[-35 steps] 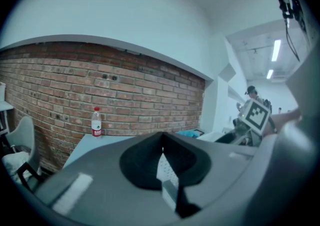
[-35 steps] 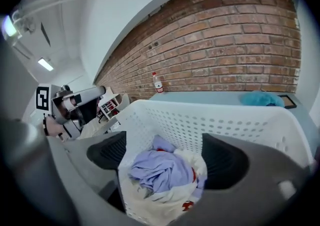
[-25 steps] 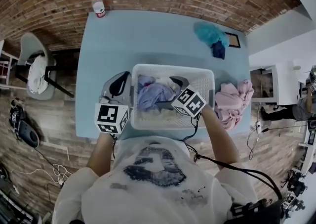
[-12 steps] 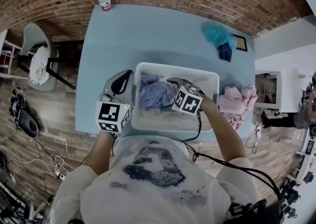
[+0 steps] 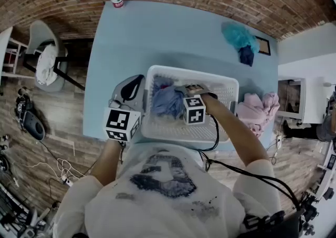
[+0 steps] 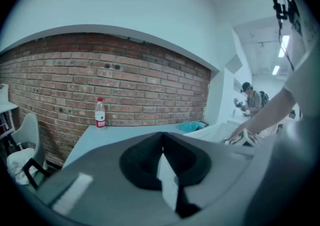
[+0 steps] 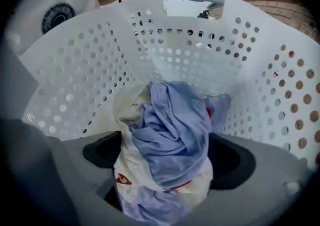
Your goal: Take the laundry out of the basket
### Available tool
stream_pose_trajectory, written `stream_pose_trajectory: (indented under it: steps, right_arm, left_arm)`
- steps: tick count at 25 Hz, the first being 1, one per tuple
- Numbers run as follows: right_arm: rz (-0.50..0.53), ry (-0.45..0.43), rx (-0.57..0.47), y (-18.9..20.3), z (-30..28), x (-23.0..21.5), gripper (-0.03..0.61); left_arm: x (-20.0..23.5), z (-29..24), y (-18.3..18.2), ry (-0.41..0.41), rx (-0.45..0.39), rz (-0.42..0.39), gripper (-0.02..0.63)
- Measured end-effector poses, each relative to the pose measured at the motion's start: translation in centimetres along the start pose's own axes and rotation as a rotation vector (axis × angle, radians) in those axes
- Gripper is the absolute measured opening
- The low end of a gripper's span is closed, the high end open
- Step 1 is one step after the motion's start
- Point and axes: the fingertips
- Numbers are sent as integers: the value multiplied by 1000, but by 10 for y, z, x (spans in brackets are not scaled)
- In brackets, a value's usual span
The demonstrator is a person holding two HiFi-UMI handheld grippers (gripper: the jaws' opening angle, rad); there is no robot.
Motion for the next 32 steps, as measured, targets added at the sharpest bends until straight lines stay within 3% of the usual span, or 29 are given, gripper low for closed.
stream_pose_trajectory:
  steps: [20, 22, 28, 32]
  right_arm:
    - [-157, -30, -8, 7, -44, 3, 531]
    - [-141, -49, -11, 6, -42, 6, 499]
    - [-133, -108, 2, 1, -35, 19, 305]
    - [-162, -129, 3, -1, -32, 20, 242]
  left_arm:
    - [16, -15, 9, -12, 22, 35, -9]
    - [16, -16, 8, -9, 22, 35, -9]
    - [12, -13, 9, -8, 14, 40, -9]
    - [12, -7, 10, -14, 11, 45, -9]
Point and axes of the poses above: the fingertips, and each gripper's own axes: z backward along the fingers, x to its left, y out of its underside, and after that the axes turned 14 degrees about y, right-handed
